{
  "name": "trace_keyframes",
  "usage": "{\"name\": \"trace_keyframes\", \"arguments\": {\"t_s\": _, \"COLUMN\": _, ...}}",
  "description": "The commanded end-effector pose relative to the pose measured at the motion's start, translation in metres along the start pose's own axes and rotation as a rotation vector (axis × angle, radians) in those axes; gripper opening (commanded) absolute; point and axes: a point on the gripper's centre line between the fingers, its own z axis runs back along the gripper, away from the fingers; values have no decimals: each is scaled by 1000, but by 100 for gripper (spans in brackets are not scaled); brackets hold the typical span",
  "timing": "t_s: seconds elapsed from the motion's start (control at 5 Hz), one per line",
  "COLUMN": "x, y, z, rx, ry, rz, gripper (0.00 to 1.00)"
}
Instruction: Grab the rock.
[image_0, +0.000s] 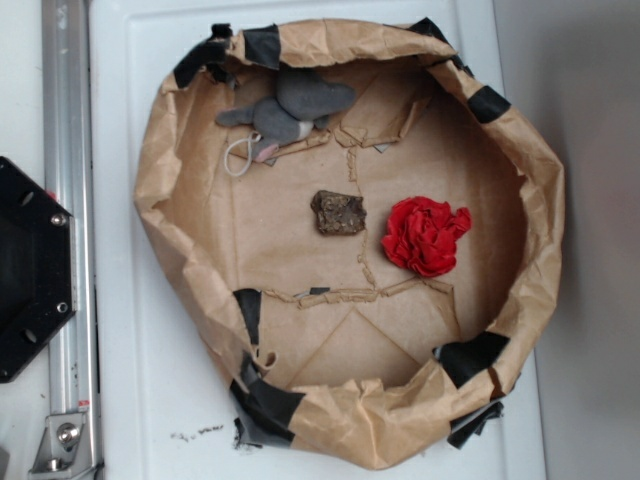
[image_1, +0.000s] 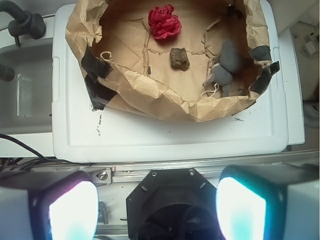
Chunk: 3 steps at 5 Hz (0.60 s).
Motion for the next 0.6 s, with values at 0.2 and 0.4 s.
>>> {"name": "trace_keyframes", "arguments": {"t_s": 0.2, "x": 49, "y": 19, "z": -23, "rx": 10, "ry": -140, "rz": -96, "gripper": 100}}
{"name": "trace_keyframes", "arguments": {"t_s": 0.4, "x": 99, "y": 42, "z": -73, "rx": -69, "ry": -235, "rz": -166, "gripper": 100}}
